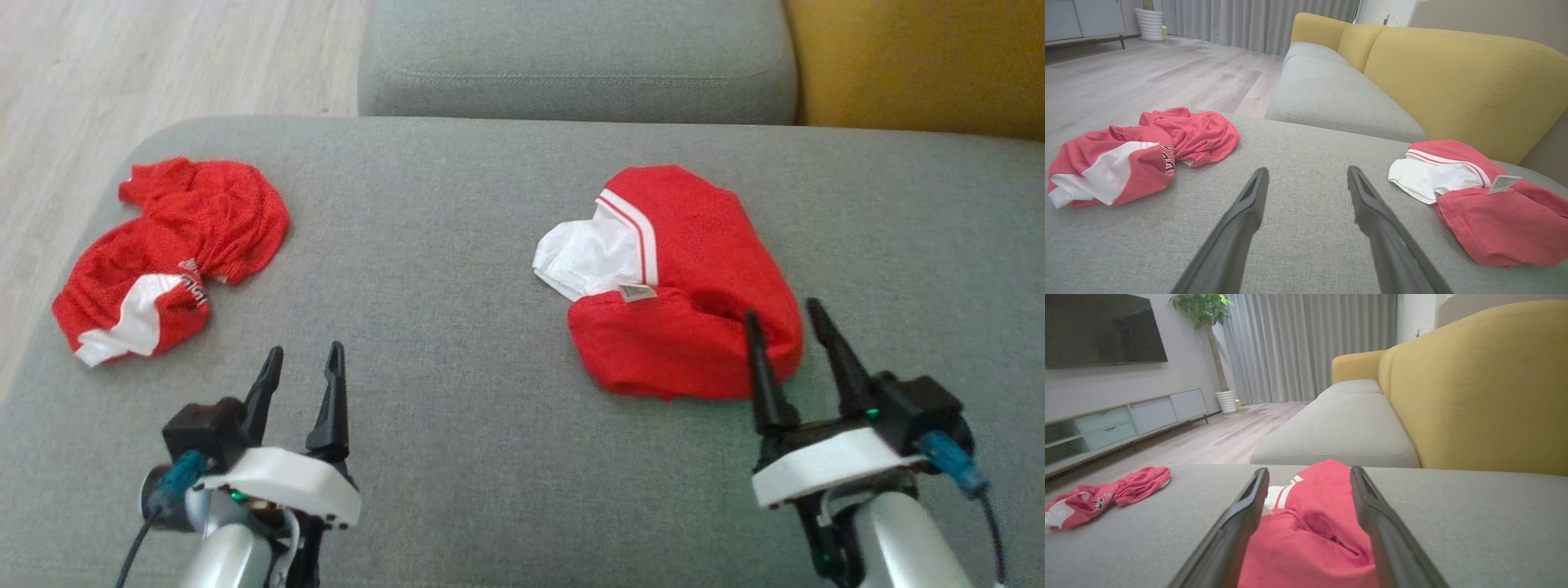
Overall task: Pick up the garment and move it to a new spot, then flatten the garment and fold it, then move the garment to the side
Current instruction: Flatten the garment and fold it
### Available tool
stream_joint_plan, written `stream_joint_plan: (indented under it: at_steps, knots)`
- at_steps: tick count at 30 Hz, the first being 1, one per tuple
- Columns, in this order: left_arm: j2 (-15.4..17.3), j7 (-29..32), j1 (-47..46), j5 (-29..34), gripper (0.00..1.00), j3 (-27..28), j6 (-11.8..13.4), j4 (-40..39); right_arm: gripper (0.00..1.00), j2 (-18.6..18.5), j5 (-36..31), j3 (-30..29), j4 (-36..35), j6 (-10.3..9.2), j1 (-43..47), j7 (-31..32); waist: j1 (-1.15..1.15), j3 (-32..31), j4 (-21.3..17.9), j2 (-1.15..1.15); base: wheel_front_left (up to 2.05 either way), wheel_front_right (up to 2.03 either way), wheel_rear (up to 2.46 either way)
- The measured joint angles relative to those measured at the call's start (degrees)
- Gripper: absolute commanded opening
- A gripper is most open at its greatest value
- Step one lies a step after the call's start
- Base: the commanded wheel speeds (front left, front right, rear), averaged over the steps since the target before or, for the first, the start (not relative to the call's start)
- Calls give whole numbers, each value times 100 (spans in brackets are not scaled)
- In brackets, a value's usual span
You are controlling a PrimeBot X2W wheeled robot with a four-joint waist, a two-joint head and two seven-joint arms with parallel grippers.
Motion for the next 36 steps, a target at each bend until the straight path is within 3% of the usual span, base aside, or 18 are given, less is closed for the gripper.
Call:
stream_joint_plan:
  at_steps: [8, 24, 25, 26, 36]
  knots:
    - [-343, 0, -209, 256, 100, 119, -244, 51, 100, -3, -189, 722, 470, 0, -709, 600, 0, 288, 323, 0, 0, 0, 0]
    - [-695, 0, -321, 564, 100, 441, -586, 360, 100, -18, -545, 575, 2023, 0, -1782, 859, 0, 755, 835, 0, 0, 0, 0]
    - [-710, 0, -336, 576, 100, 449, -609, 371, 55, -19, -541, 572, 2087, 0, -1793, 857, 0, 764, 847, 0, 0, 0, 0]
    - [-724, 0, -353, 601, 100, 461, -610, 379, 0, -20, -538, 573, 2143, 0, -1794, 855, 0, 767, 851, 0, 0, 0, 0]
    - [-817, 0, -364, 710, 100, 705, -713, 463, 0, -27, -371, 844, 2157, 0, -1907, 471, 0, 583, 690, 0, 0, 0, 0]
